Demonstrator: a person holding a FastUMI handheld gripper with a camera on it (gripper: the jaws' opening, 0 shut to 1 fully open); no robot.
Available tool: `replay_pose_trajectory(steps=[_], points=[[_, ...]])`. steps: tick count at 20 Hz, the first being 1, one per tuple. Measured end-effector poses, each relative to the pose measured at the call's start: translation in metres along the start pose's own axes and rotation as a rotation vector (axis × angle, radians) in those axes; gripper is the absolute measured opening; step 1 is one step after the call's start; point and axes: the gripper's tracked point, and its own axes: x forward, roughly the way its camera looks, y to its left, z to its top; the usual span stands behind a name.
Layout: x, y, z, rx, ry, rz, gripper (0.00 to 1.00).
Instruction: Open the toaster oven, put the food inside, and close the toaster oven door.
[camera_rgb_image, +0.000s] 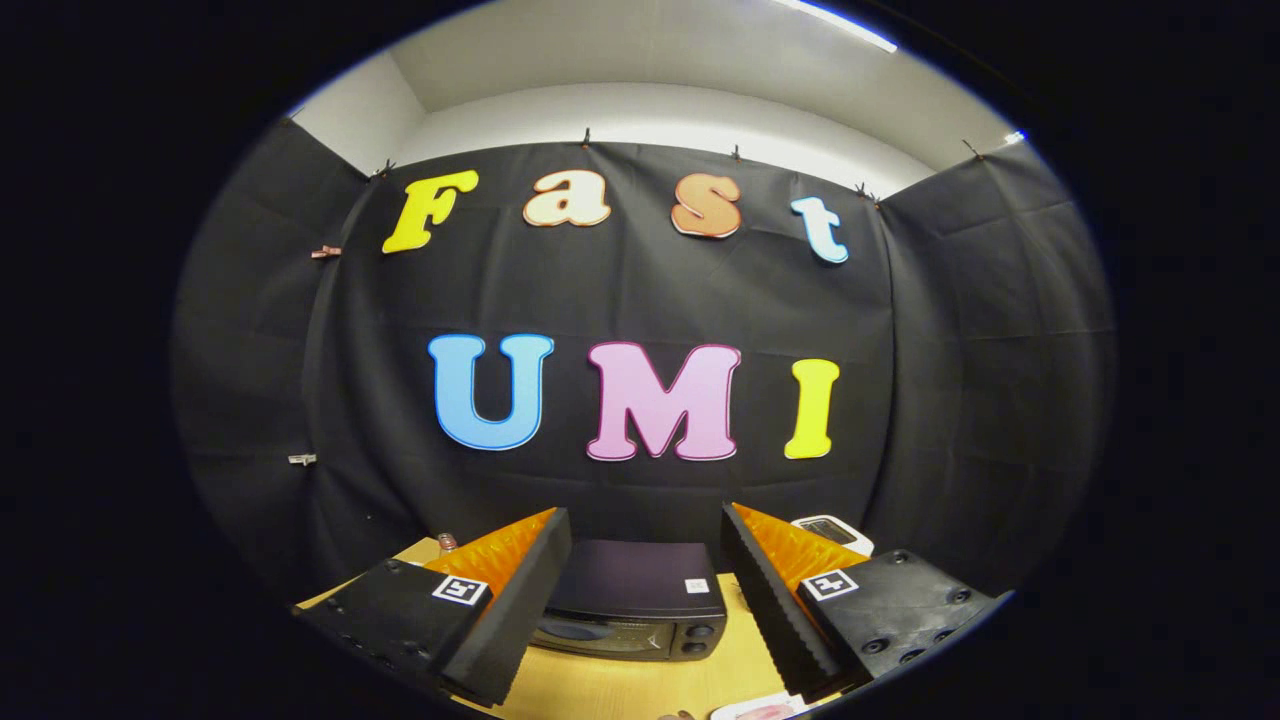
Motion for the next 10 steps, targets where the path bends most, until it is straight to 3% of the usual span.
replay_pose_trajectory(steps=[10], points=[[0.073, 0.063, -0.122, 0.082, 0.262, 0.043, 0.98]])
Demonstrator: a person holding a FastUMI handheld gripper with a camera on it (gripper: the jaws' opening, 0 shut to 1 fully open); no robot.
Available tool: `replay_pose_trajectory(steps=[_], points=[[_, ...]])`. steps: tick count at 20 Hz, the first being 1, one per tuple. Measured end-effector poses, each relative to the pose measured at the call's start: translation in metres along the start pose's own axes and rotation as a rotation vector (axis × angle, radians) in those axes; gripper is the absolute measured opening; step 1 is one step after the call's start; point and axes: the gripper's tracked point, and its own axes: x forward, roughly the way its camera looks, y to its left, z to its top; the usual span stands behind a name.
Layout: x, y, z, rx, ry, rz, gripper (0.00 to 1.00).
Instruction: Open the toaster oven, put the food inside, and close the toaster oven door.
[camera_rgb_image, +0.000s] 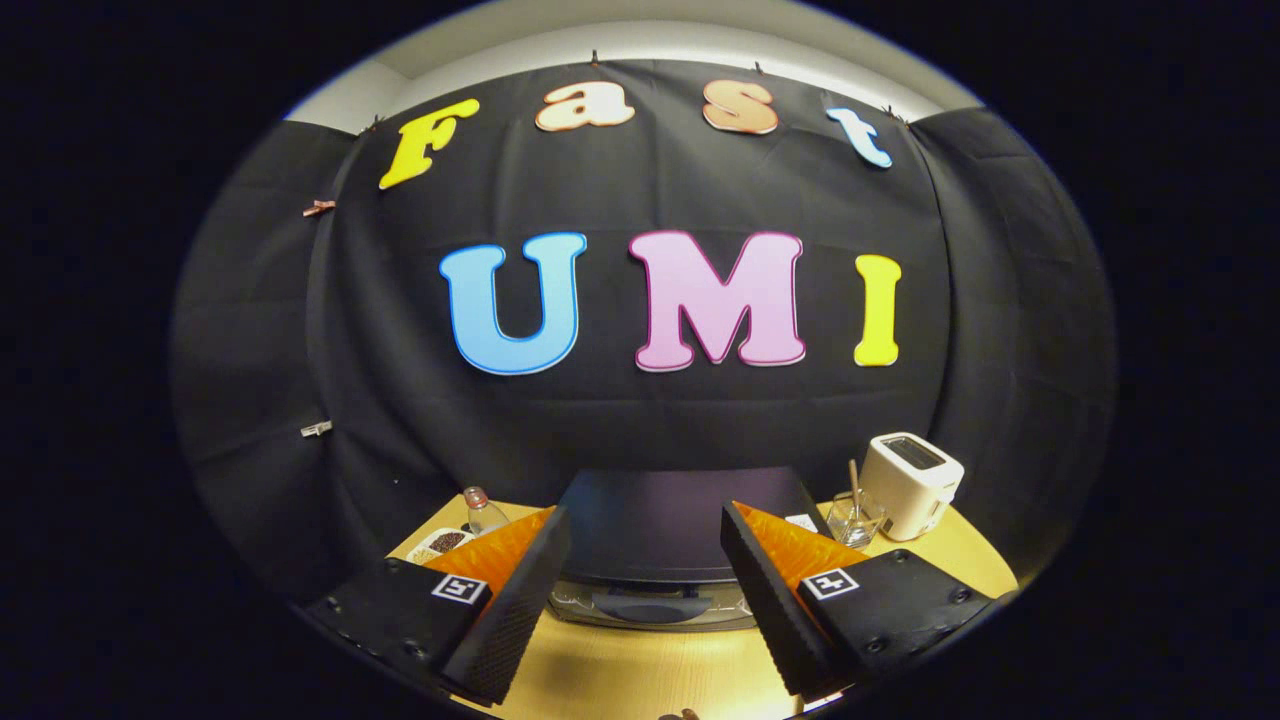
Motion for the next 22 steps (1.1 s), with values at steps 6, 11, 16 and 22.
replay_pose_trajectory(steps=[6, 11, 16, 22], points=[[0.047, -0.015, -0.060, 0.009, 0.133, -0.057, 0.98], [0.071, -0.014, -0.103, 0.020, 0.234, -0.067, 0.98], [0.080, -0.016, -0.118, -0.008, 0.264, -0.084, 0.98], [0.076, -0.020, -0.131, -0.014, 0.299, -0.121, 0.99]])
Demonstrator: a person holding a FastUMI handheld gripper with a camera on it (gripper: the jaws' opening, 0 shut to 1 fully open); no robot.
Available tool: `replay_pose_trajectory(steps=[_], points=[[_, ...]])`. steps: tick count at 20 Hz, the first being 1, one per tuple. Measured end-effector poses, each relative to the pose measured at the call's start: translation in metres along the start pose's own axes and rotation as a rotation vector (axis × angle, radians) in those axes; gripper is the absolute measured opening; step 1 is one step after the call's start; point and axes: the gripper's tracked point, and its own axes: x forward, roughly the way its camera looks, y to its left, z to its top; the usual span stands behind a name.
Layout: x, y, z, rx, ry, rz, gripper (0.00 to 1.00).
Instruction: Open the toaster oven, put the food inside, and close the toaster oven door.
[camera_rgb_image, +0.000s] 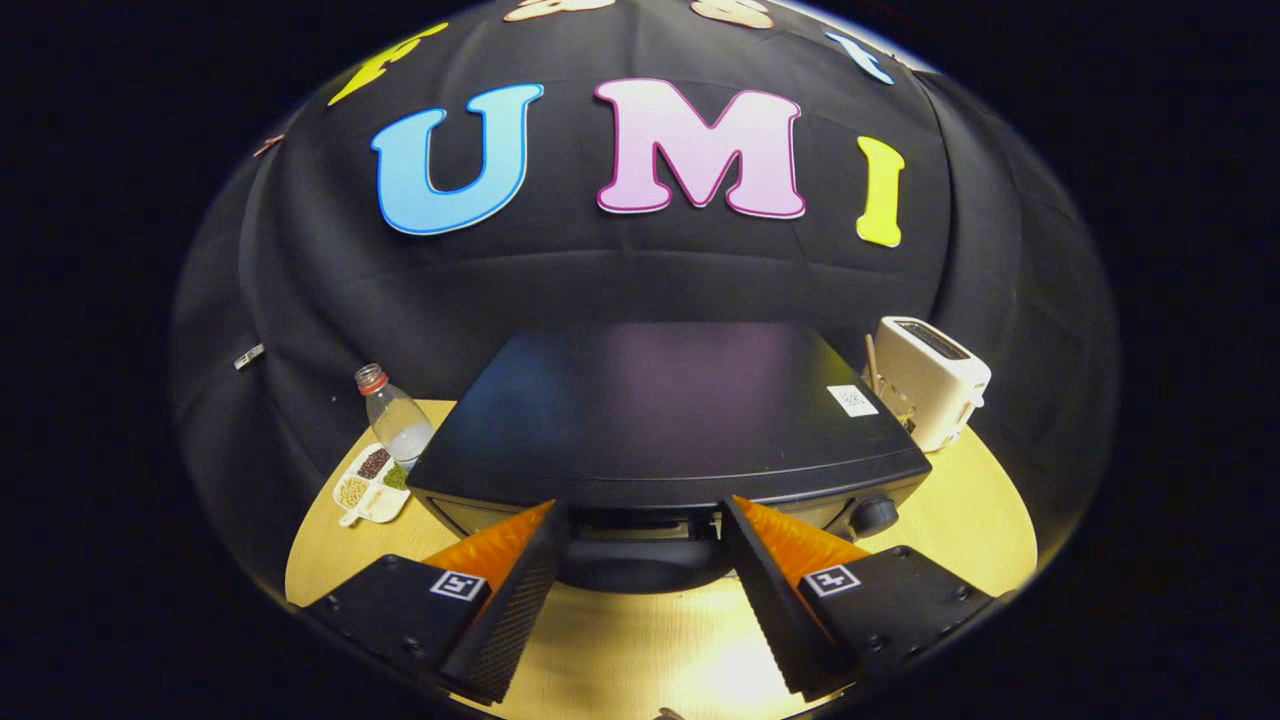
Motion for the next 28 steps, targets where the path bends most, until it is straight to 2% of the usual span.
replay_pose_trajectory(steps=[8, 10, 15, 22, 28], points=[[-0.042, -0.003, -0.051, 0.002, 0.087, 0.031, 0.99], [-0.055, -0.004, -0.077, -0.036, 0.130, 0.025, 0.99], [-0.076, -0.010, -0.141, -0.012, 0.298, 0.051, 0.98], [-0.101, -0.021, -0.144, 0.004, 0.304, 0.084, 0.98], [-0.124, -0.067, -0.098, 0.006, 0.201, 0.119, 0.98]])
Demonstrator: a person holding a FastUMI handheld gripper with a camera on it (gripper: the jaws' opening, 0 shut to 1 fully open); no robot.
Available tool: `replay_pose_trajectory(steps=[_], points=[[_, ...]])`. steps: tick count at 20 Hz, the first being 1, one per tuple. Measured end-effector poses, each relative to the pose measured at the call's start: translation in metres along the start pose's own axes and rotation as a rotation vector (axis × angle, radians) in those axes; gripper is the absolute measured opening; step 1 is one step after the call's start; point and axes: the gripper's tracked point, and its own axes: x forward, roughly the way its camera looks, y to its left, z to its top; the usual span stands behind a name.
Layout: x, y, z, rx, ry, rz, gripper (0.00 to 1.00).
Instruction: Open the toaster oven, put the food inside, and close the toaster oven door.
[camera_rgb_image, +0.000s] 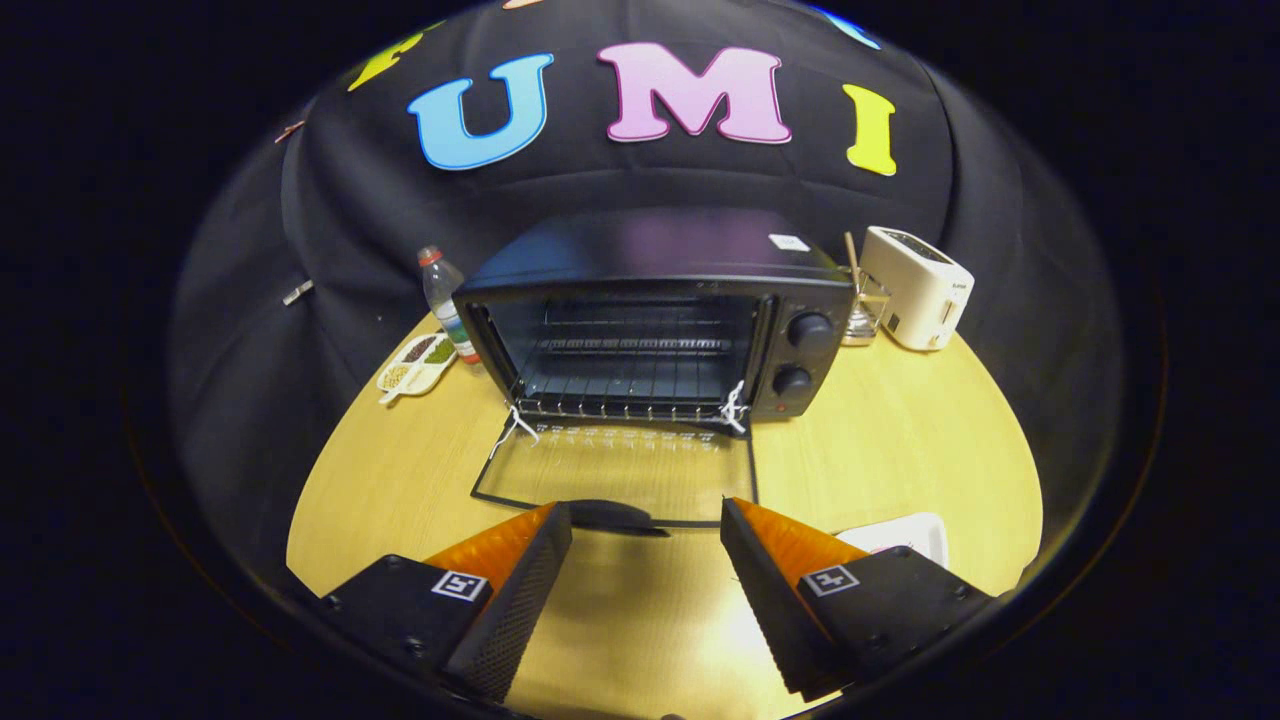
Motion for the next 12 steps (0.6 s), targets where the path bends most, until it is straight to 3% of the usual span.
replay_pose_trajectory(steps=[3, 7, 9, 10, 12], points=[[-0.026, -0.060, 0.010, 0.008, -0.007, -0.004, 0.98], [-0.047, -0.166, -0.007, -0.039, 0.049, -0.091, 0.97], [-0.045, -0.206, -0.029, -0.041, 0.119, -0.110, 0.92], [-0.044, -0.220, -0.039, -0.038, 0.151, -0.115, 0.83], [-0.035, -0.246, -0.065, -0.041, 0.222, -0.127, 0.78]])
